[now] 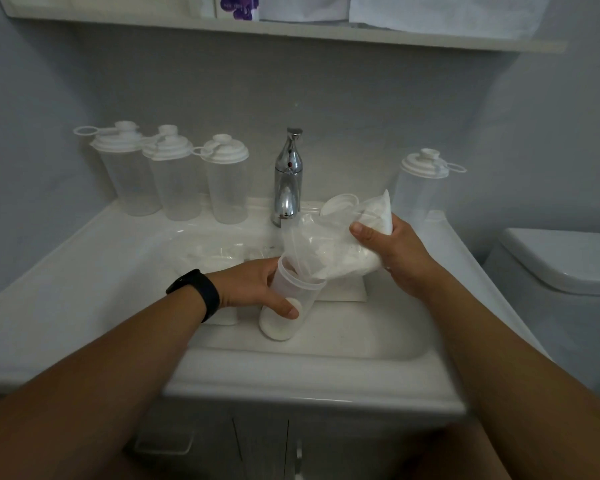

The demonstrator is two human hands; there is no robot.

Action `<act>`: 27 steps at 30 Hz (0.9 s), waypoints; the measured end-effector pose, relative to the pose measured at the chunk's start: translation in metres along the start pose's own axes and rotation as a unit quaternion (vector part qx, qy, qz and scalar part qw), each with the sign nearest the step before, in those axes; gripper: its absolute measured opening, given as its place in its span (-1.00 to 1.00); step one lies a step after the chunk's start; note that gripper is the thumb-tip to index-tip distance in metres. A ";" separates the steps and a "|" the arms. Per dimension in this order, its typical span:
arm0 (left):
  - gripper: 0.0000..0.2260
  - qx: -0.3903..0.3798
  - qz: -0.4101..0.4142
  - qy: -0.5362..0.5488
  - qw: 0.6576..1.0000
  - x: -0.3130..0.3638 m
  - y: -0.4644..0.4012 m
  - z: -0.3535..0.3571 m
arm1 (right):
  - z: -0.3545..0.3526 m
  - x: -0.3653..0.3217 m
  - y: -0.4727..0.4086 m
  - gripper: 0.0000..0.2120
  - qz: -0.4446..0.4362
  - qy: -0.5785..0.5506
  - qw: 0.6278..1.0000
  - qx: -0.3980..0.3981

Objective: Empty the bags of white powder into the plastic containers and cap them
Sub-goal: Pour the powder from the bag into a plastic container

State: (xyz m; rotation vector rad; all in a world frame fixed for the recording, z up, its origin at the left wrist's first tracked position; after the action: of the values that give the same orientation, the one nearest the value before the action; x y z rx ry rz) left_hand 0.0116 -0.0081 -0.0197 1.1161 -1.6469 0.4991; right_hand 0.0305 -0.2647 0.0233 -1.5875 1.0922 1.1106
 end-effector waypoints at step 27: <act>-0.43 -0.002 0.000 -0.002 1.000 -0.002 -0.002 0.000 | 0.001 -0.001 0.001 -0.51 -0.004 0.004 1.000 0.004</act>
State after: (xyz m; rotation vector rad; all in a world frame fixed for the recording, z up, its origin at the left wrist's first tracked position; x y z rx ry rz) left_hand 0.0135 -0.0078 -0.0220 1.1139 -1.6503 0.4938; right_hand 0.0294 -0.2635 0.0239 -1.5903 1.0918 1.0946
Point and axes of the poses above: each hand's wrist, its own y-axis away from the middle knuckle, its own z-axis out of the palm, x = y × z, the point moved 2 cm from there along -y, towards the middle knuckle, and after that the axes turned 11 degrees about y, right-handed, at the moved point
